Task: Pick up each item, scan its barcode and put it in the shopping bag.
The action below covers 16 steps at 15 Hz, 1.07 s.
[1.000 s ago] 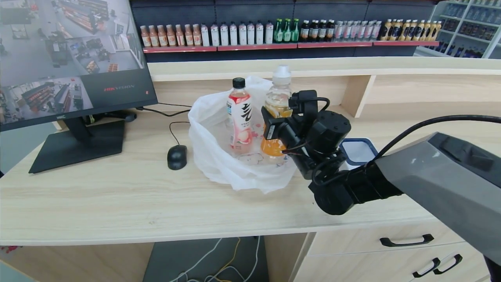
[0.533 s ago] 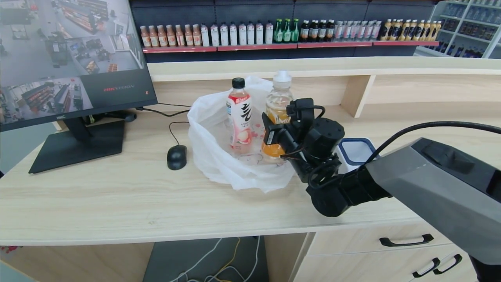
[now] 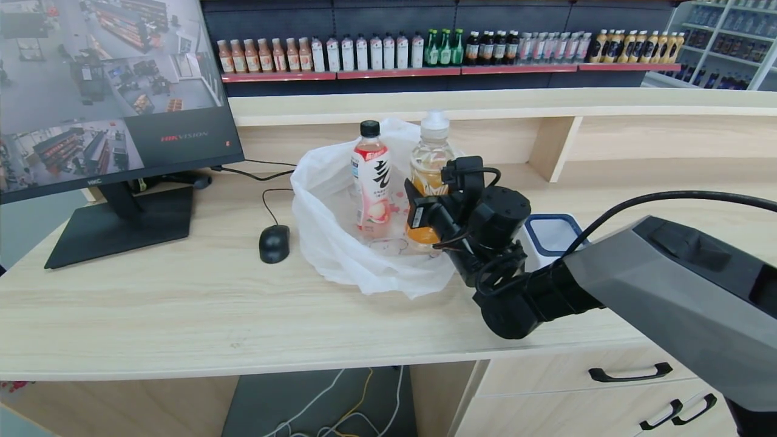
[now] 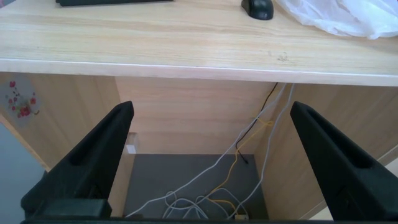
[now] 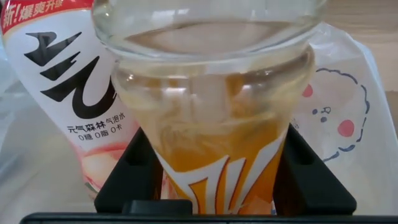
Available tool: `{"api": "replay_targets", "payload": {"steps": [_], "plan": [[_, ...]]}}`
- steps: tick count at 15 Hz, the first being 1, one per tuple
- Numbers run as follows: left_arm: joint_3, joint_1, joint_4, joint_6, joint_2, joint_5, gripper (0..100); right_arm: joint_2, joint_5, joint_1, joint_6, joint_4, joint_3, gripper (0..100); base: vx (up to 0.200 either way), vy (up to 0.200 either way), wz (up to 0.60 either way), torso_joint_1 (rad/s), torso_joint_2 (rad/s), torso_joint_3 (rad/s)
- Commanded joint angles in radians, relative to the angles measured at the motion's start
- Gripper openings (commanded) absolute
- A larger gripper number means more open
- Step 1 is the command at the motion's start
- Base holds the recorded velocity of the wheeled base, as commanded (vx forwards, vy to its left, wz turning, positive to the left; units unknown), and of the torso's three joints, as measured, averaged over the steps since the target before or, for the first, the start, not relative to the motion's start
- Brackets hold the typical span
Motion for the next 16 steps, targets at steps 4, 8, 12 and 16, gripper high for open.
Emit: {"api": "replay_targets", "payload": {"steps": [4, 8, 12, 16], "plan": [[0.0, 0.0, 0.0, 0.0, 0.0, 0.0, 100, -0.006, -0.003, 0.015, -0.001, -0.006, 0.004, 100, 0.0, 0.0, 0.0, 0.0, 0.0, 0.0], [0.0, 0.0, 0.0, 0.0, 0.0, 0.0, 100, -0.051, -0.017, 0.019, -0.007, -0.076, 0.056, 100, 0.0, 0.0, 0.0, 0.0, 0.0, 0.0], [0.0, 0.0, 0.0, 0.0, 0.0, 0.0, 100, -0.239, -0.017, 0.019, -0.007, -0.089, 0.183, 100, 0.0, 0.0, 0.0, 0.0, 0.0, 0.0], [0.0, 0.0, 0.0, 0.0, 0.0, -0.001, 100, -0.471, -0.009, 0.008, 0.011, -0.125, 0.393, 100, 0.0, 0.0, 0.0, 0.0, 0.0, 0.0]]}}
